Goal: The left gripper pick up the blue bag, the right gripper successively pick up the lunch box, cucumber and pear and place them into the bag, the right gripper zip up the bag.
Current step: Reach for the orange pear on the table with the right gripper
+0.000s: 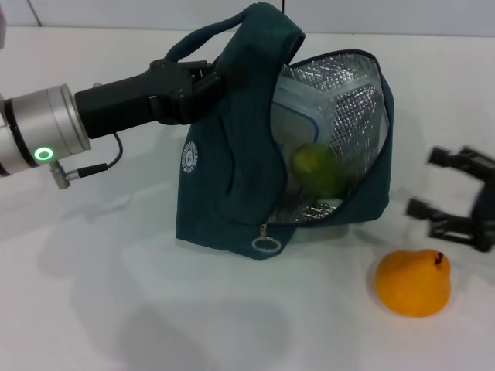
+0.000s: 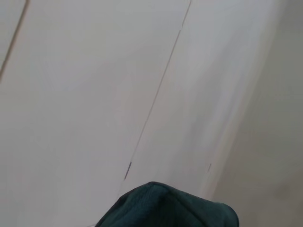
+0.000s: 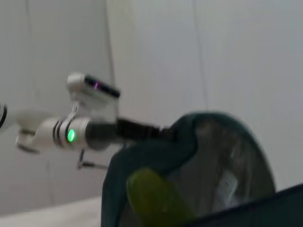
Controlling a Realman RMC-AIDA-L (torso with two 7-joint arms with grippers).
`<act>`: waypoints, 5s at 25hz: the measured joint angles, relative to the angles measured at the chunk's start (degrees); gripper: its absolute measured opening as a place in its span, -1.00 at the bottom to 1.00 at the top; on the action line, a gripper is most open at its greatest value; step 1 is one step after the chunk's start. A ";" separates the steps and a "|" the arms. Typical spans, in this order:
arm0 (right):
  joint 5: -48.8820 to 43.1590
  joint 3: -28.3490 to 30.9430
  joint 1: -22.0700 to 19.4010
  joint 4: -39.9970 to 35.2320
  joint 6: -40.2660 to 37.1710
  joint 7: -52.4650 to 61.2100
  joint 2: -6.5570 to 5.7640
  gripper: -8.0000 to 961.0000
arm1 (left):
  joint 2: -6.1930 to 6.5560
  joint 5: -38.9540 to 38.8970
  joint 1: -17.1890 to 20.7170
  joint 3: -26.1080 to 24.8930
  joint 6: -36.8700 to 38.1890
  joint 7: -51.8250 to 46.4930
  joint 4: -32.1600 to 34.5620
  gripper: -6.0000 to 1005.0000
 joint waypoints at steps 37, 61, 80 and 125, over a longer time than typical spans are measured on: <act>12.51 -18.46 6.28 0.82 15.65 -3.52 0.82 -0.86 | -0.14 0.36 0.41 0.28 0.16 1.54 0.00 -0.88; 12.88 -20.60 -0.48 -2.45 19.48 -3.37 -0.18 -0.40 | -0.60 0.00 1.16 0.33 1.78 4.12 -0.38 -0.88; 14.32 -31.38 6.78 -2.03 30.33 -1.26 0.82 0.10 | -0.59 -0.13 1.08 0.09 1.67 4.79 -0.11 -0.88; 24.16 -27.00 -3.51 -13.54 11.41 1.02 -2.21 -0.85 | -1.01 -2.22 3.56 -0.12 2.53 20.68 -11.63 -0.72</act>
